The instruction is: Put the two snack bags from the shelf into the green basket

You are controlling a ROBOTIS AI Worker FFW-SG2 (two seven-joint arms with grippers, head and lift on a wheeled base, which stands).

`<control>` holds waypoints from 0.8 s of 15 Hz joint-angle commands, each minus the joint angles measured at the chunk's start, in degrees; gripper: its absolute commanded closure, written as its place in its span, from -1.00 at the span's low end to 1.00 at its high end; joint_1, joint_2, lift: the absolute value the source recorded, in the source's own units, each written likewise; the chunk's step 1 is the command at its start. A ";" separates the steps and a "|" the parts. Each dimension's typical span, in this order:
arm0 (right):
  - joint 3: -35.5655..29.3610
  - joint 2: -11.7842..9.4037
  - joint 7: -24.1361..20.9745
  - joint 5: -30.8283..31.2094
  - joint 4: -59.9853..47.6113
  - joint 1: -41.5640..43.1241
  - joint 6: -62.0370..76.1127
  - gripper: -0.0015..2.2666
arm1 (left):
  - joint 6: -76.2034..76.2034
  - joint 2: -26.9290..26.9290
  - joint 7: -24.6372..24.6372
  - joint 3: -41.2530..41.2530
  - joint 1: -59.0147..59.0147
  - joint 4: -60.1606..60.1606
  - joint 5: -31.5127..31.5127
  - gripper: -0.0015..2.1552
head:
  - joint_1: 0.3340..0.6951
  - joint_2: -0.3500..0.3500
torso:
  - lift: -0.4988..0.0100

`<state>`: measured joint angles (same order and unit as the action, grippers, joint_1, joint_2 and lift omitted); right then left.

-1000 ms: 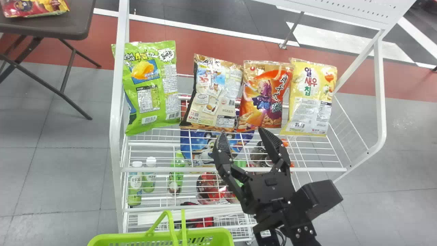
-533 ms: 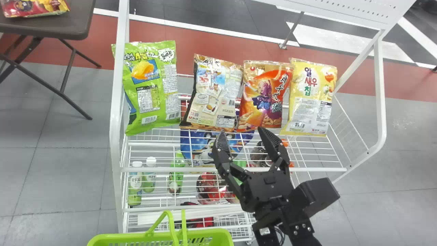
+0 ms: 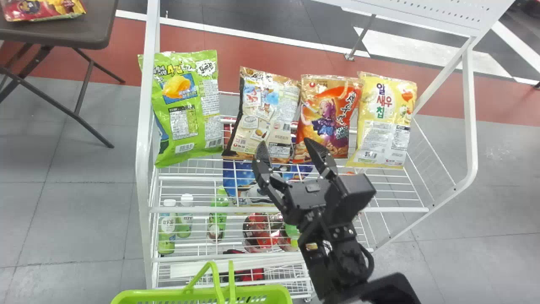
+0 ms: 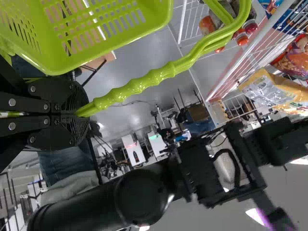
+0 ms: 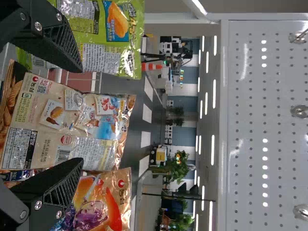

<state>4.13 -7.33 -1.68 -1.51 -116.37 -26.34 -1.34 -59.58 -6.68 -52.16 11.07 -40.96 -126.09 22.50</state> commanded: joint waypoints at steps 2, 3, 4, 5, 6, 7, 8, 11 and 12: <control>-0.09 -0.05 0.45 0.02 5.63 6.12 -2.84 -0.84 | -0.15 0.00 -0.05 -0.26 0.00 -0.03 0.00 0.97 | 1.00 -1.00 | 0.94; -0.17 -0.05 0.63 -0.07 7.65 8.15 -3.55 -0.84 | -0.33 0.00 0.13 -0.35 0.09 0.05 0.00 0.97 | 1.00 -1.00 | 0.94; -0.35 -0.05 1.24 -0.42 9.59 9.99 -4.07 -0.84 | -0.33 0.09 0.39 -0.35 0.18 0.14 0.00 0.97 | 1.00 -1.00 | 0.94; -0.35 -0.05 1.33 -0.51 11.17 11.31 -4.07 -0.84 | -0.50 0.09 0.65 -0.44 0.18 0.14 -0.17 0.97 | 1.00 -1.00 | 0.94; -0.44 -0.05 1.51 -0.68 13.01 12.72 -4.07 -0.84 | -0.50 0.09 0.74 -0.53 0.18 0.14 -0.17 0.97 | 1.00 -1.00 | 0.94; -0.44 -0.05 1.68 -0.86 14.77 13.95 -3.20 -0.84 | -0.50 0.18 0.83 -0.70 0.18 0.14 -0.17 0.97 | 1.00 -1.00 | 0.94; -0.44 -0.05 1.68 -0.86 16.09 15.09 -3.20 -0.84 | -0.50 0.35 0.83 -0.88 0.18 0.14 -0.26 0.97 | 1.00 -1.00 | 0.94; -0.53 -0.05 2.12 -1.21 19.25 17.99 -3.02 -0.84 | -0.50 0.35 0.83 -1.23 0.18 0.14 -0.26 0.97 | 1.00 -1.00 | 0.94; -0.53 -0.05 2.12 -1.12 20.22 18.87 -3.37 -0.84 | -0.50 0.35 0.83 -1.23 0.27 0.14 -0.26 0.97 | 1.00 -1.00 | 0.94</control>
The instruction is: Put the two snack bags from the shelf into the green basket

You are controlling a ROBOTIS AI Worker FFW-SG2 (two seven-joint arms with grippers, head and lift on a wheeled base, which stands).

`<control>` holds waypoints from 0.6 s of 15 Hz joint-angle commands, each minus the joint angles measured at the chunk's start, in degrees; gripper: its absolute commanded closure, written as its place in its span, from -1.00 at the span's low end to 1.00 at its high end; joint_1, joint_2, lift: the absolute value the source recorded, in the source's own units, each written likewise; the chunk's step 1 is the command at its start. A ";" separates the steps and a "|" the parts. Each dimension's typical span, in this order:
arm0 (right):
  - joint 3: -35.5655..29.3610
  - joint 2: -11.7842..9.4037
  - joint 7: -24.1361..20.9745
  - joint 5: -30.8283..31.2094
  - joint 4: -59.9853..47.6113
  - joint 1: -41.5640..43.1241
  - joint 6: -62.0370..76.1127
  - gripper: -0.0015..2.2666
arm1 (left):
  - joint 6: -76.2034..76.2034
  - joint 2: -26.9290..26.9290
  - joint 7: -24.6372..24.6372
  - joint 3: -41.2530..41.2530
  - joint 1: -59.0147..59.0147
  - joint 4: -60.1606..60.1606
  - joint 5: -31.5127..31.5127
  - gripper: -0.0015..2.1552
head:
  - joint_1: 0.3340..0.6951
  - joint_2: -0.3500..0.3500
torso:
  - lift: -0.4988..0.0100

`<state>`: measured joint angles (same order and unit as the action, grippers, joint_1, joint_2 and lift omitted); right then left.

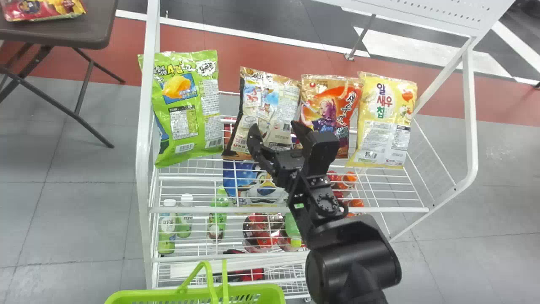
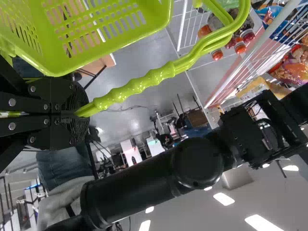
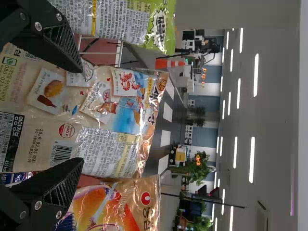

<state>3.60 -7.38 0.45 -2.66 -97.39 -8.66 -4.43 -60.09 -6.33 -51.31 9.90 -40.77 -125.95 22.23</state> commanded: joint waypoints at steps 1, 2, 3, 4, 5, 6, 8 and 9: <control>0.00 0.00 0.25 0.20 2.47 2.33 -0.63 -0.84 | 0.01 0.00 -0.02 -0.14 0.08 0.09 0.00 0.97 | 1.00 -1.00 | 0.94; 0.00 0.00 1.40 0.11 3.53 3.39 -0.98 -0.84 | 0.01 0.00 -0.02 -0.14 0.17 0.09 0.00 0.97 | 1.00 -1.00 | 0.94; 0.00 0.00 1.57 0.28 4.40 4.35 -2.04 -0.84 | 0.01 0.00 -0.11 -0.14 0.25 0.17 0.00 0.97 | 1.00 -1.00 | 0.94; 0.09 0.09 1.66 -0.07 4.76 4.97 -3.45 -0.84 | 0.01 0.00 -0.29 -0.23 0.43 0.35 0.00 0.97 | 1.00 -1.00 | 0.94; 0.09 0.09 1.84 -0.07 4.93 5.41 -4.50 -0.84 | 0.01 0.00 -0.37 -0.23 0.43 0.35 0.00 0.97 | 1.00 -1.00 | 0.94; -0.09 0.09 3.33 -0.24 5.28 6.02 -6.26 -0.81 | 0.01 0.00 -0.37 -0.32 0.52 0.44 0.00 0.97 | 1.00 -1.00 | 0.94; -0.97 0.18 7.90 -0.15 5.37 6.20 -6.96 -0.28 | 0.01 0.09 -0.46 -0.49 0.52 0.44 0.09 0.97 | 1.00 -1.00 | 0.94; -0.97 0.26 7.90 -0.15 5.02 5.85 -6.79 0.22 | 0.01 0.09 -0.46 -0.49 0.52 0.44 0.09 0.97 | 1.00 -1.00 | 0.94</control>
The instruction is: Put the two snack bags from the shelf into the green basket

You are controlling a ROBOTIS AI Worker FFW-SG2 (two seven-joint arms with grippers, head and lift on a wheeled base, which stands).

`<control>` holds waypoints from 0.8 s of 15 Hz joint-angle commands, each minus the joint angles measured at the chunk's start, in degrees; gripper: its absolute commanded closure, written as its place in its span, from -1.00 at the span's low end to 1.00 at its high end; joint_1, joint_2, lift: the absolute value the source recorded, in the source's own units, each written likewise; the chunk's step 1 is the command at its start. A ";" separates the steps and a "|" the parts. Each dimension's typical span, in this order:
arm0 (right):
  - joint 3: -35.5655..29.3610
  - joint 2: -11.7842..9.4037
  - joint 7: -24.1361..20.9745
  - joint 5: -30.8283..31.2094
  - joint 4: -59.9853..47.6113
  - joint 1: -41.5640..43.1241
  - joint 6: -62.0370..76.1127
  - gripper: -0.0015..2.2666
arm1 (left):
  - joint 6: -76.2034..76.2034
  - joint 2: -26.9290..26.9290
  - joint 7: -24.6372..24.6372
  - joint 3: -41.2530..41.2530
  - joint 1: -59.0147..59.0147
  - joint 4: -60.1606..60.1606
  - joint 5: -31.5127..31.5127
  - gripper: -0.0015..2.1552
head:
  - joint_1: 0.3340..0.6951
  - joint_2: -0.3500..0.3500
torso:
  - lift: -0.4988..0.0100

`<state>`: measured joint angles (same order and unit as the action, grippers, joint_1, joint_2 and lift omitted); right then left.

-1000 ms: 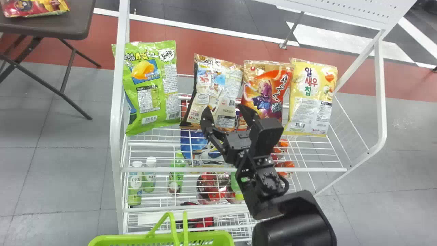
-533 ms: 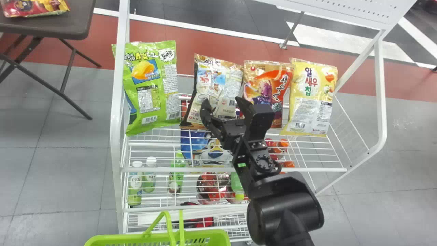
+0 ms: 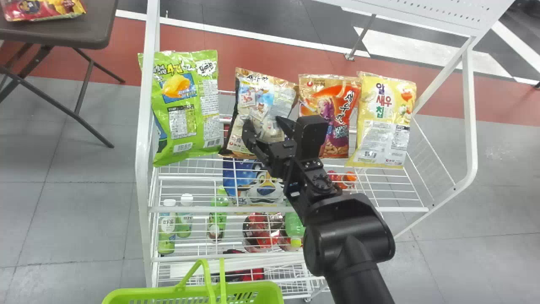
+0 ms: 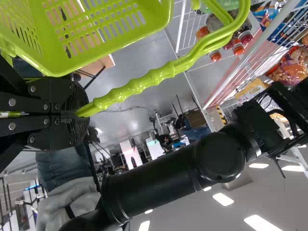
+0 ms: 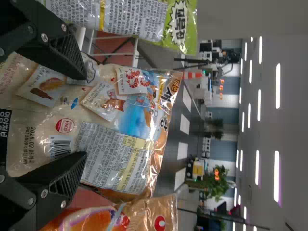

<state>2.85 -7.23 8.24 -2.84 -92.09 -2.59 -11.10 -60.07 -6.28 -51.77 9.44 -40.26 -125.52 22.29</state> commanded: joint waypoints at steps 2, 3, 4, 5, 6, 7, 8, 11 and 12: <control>-0.30 0.12 0.38 0.03 -1.60 -1.02 0.06 0.79 | -0.01 0.12 0.00 0.05 0.09 -0.17 0.04 0.97 | 1.00 -1.00 | 0.94; -0.56 0.03 0.73 0.12 -2.21 -1.54 0.59 0.90 | -0.01 0.12 0.09 0.14 0.09 -0.17 0.04 0.97 | 1.00 -1.00 | 0.94; -0.74 0.03 0.81 0.29 -3.09 -2.07 0.94 0.96 | -0.01 0.12 0.09 0.32 0.18 -0.25 0.04 0.97 | 1.00 -1.00 | 0.94; -0.91 0.03 0.81 0.29 -3.97 -2.51 0.94 0.98 | -0.01 0.12 0.18 0.40 0.18 -0.25 0.04 0.97 | 1.00 -1.00 | 0.94; -1.18 0.03 1.69 0.47 -4.76 -2.86 0.94 0.98 | -0.01 0.12 0.35 0.49 0.27 -0.34 0.04 0.96 | 1.00 -1.00 | 0.94; -1.62 -0.06 2.84 0.73 -5.47 -3.21 1.29 0.98 | -0.01 0.12 0.62 0.93 0.27 -0.43 -0.40 0.97 | 1.00 -1.00 | 0.94; -1.79 -0.06 3.45 0.82 -6.08 -3.65 1.82 0.98 | -0.01 0.12 0.70 1.20 0.44 -0.52 -0.67 0.96 | 1.00 -1.00 | 0.94; -1.88 -0.32 6.00 1.61 -8.54 -4.97 1.82 0.98 | -0.01 0.12 0.35 1.46 0.53 -0.61 -0.67 0.96 | 1.00 -1.00 | 0.94; -1.97 -0.41 6.62 1.70 -9.86 -5.67 2.00 0.98 | -0.01 0.12 0.26 1.46 0.53 -0.78 -0.67 0.96 | 1.00 -1.00 | 0.94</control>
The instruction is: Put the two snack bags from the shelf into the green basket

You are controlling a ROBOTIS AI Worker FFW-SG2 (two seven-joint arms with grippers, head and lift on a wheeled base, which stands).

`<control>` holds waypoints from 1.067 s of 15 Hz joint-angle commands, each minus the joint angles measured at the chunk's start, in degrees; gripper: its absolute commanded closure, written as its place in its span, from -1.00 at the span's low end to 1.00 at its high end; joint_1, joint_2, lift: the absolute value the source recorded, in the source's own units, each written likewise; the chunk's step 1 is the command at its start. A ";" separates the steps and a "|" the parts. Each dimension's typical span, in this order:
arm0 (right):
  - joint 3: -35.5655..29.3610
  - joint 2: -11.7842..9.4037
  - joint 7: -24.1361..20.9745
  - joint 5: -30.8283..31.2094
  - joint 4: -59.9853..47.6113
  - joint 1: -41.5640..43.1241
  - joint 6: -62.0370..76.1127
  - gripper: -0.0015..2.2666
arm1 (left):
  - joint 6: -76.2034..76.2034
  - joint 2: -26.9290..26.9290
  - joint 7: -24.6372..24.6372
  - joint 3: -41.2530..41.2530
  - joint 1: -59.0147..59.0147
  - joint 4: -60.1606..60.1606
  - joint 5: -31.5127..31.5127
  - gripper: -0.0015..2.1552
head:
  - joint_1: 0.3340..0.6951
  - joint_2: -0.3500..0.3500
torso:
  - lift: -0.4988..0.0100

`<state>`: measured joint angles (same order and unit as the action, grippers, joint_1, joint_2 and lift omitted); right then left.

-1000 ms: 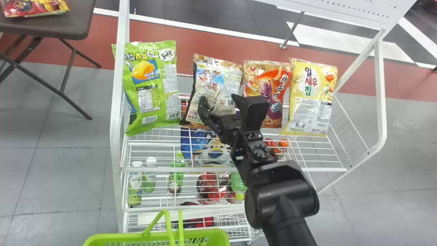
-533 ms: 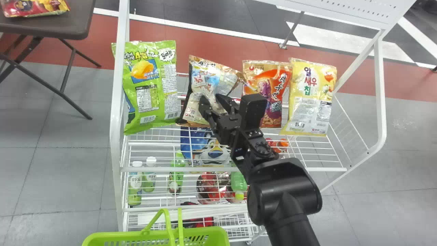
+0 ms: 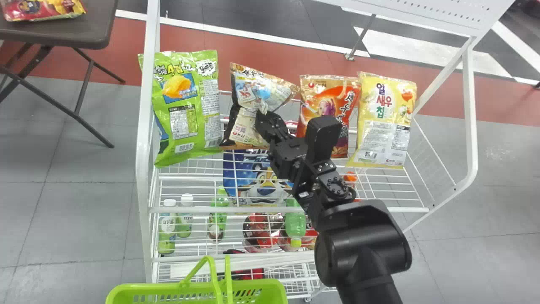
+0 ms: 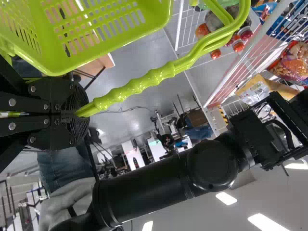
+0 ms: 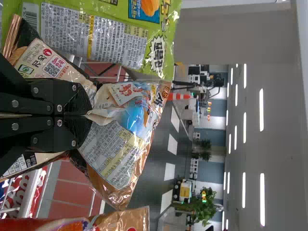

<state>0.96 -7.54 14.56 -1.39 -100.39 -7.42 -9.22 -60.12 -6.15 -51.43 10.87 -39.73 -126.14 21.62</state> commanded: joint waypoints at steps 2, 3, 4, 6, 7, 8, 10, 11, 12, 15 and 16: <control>-0.52 -0.11 0.91 0.16 -4.90 -2.95 0.30 0.98 | 0.04 0.00 -0.25 0.29 0.09 -0.16 0.01 0.96 | 1.00 -1.00 | 0.94; -0.78 -0.11 1.09 -0.01 -7.18 -4.44 0.12 0.98 | 0.04 0.00 -0.25 0.38 0.18 -0.16 0.01 0.96 | 1.00 -1.00 | 0.94; -1.31 -0.11 1.09 -0.01 -10.00 -6.38 0.12 0.98 | 0.04 0.00 -0.25 0.38 0.18 -0.16 0.01 0.96 | 1.00 -1.00 | 0.94; -2.28 -0.11 1.00 -0.45 -15.97 -10.16 -2.16 0.98 | 0.04 0.00 -0.25 0.47 0.18 -0.16 0.01 0.96 | 1.00 -1.00 | 0.94; -3.07 -0.11 1.00 -0.80 -19.66 -12.44 -4.27 0.98 | 0.04 -0.09 -0.25 0.73 0.18 -0.25 0.01 0.96 | 1.00 -1.00 | 0.94; -3.77 -0.11 1.09 -1.24 -22.92 -14.20 -6.38 0.98 | 0.04 -0.18 -0.25 0.82 0.18 -0.34 0.01 0.96 | 1.00 -1.00 | 0.94; -6.32 -0.72 1.53 -3.79 -29.16 -17.28 -13.59 0.98 | 0.04 -0.09 -0.16 0.91 0.27 -0.69 0.01 0.96 | 1.00 -1.00 | 0.94; -7.81 -1.43 1.62 -5.29 -31.44 -18.07 -17.81 0.98 | 0.04 -0.09 -0.07 0.91 0.27 -0.86 0.01 0.96 | 1.00 -1.00 | 0.94; -10.01 -2.22 2.67 -8.01 -34.43 -18.95 -24.49 0.98 | -0.31 -0.09 0.01 0.91 0.27 -1.30 0.01 0.96 | 1.00 -1.00 | 0.94; -17.30 -2.48 5.13 -13.72 -44.89 -21.93 -46.64 0.98 | -0.49 -0.09 0.37 0.82 0.27 -1.83 0.01 0.96 | 1.00 -1.00 | 0.94; -19.50 -2.04 5.57 -15.57 -48.32 -22.90 -54.37 0.98 | -0.49 0.00 0.63 0.91 0.27 -1.83 0.01 0.96 | 1.00 -1.00 | 0.94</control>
<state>-15.17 -9.99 19.86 -14.32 -143.51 -28.90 -52.18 -60.60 -6.23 -50.99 11.73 -39.47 -127.85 21.62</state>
